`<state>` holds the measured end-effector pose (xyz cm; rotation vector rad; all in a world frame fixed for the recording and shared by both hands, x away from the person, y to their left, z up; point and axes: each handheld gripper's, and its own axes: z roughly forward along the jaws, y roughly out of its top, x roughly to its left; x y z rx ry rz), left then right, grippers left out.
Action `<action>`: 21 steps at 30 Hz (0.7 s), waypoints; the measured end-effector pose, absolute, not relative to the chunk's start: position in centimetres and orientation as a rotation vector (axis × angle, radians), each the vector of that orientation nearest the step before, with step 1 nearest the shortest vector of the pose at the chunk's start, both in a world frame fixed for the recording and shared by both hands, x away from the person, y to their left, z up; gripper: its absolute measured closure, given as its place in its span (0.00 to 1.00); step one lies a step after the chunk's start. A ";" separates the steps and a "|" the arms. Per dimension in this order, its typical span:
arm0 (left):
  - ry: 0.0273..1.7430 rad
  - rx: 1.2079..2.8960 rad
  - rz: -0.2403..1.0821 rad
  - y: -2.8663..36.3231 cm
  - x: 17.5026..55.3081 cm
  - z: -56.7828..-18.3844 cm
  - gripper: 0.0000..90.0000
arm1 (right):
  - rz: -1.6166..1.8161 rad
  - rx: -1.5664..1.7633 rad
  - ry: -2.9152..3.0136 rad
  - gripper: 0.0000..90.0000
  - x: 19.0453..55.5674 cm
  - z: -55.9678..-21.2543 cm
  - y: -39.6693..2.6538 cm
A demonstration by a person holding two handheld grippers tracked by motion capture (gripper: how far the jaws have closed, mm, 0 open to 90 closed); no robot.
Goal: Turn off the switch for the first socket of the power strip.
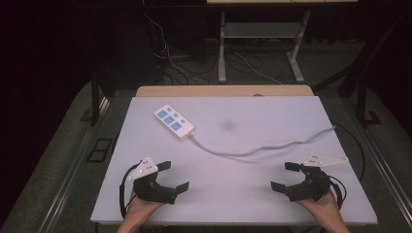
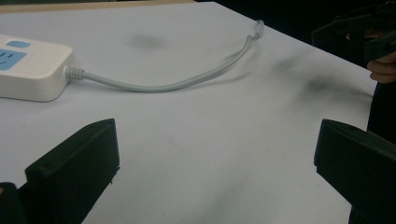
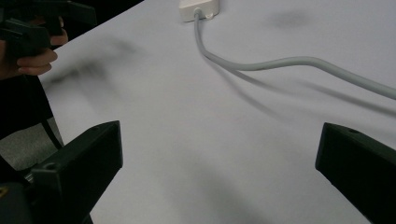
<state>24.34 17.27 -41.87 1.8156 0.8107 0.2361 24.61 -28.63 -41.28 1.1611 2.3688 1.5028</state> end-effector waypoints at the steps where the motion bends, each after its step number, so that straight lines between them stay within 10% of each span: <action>1: 0.810 1.816 0.235 17.3 24.3 -41.9 0.00 | 1.501 1.161 2.372 0.00 24.6 -41.3 -28.6; 21: 0.808 1.829 0.215 17.3 24.4 -42.0 0.00 | 1.488 1.167 2.393 0.00 24.6 -41.8 -28.6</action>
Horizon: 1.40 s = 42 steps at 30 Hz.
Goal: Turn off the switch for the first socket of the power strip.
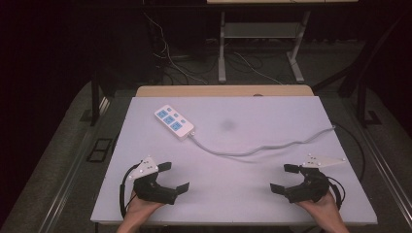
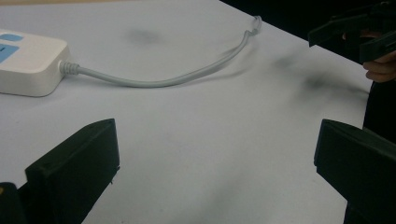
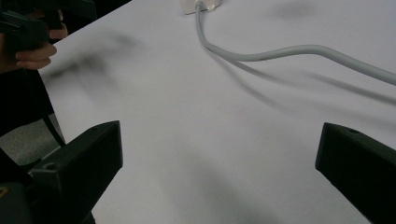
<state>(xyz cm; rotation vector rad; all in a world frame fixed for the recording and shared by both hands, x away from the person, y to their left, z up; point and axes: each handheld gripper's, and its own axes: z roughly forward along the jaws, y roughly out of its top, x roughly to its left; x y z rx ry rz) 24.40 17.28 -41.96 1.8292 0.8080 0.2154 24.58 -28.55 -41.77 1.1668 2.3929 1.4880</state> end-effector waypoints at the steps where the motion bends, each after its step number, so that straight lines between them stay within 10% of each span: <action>1: 0.809 1.831 0.214 17.3 24.4 -42.0 0.00 | 1.486 1.167 2.394 0.00 24.6 -41.8 -28.6; 42: 0.807 1.949 0.168 16.9 25.9 -39.9 0.00 | 1.470 1.178 2.403 0.00 24.5 -41.9 -28.9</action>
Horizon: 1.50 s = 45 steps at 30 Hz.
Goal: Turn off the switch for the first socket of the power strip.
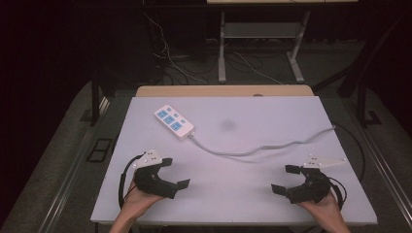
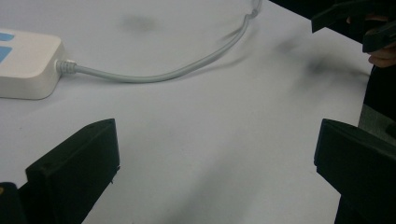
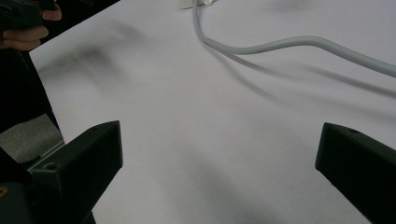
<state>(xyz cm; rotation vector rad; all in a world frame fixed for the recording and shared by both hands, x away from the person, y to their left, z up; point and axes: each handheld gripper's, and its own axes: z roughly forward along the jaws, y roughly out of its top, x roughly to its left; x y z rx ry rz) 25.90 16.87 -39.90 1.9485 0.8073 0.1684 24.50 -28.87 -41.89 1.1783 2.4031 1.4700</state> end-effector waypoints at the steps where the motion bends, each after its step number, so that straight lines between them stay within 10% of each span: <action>1: 0.807 1.952 0.169 16.9 26.0 -39.9 0.00 | 1.470 1.179 2.404 0.00 24.5 -41.9 -28.9; 45: 0.846 2.010 0.176 18.3 31.4 -36.8 0.00 | 1.452 1.185 2.415 0.01 24.6 -42.2 -29.1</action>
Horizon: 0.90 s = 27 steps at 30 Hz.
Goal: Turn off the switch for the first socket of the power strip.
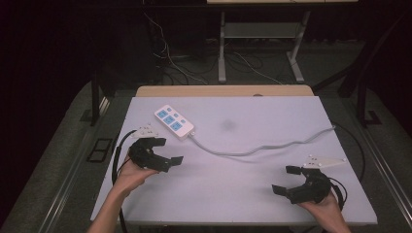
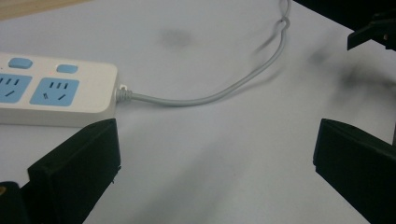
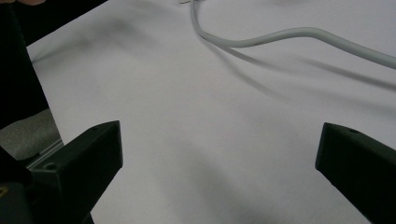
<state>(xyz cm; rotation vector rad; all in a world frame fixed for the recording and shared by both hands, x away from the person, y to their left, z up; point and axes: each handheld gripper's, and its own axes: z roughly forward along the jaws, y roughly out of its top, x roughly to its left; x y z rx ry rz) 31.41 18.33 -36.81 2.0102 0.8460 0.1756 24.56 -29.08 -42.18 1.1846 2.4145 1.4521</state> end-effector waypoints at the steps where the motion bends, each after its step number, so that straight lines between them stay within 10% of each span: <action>1: 0.846 2.010 0.177 18.3 31.6 -36.8 0.00 | 1.452 1.185 2.415 0.01 24.6 -42.2 -29.1; 27: 0.833 2.088 0.177 18.0 35.5 -35.0 0.00 | 1.445 1.200 2.413 0.00 24.5 -42.3 -29.2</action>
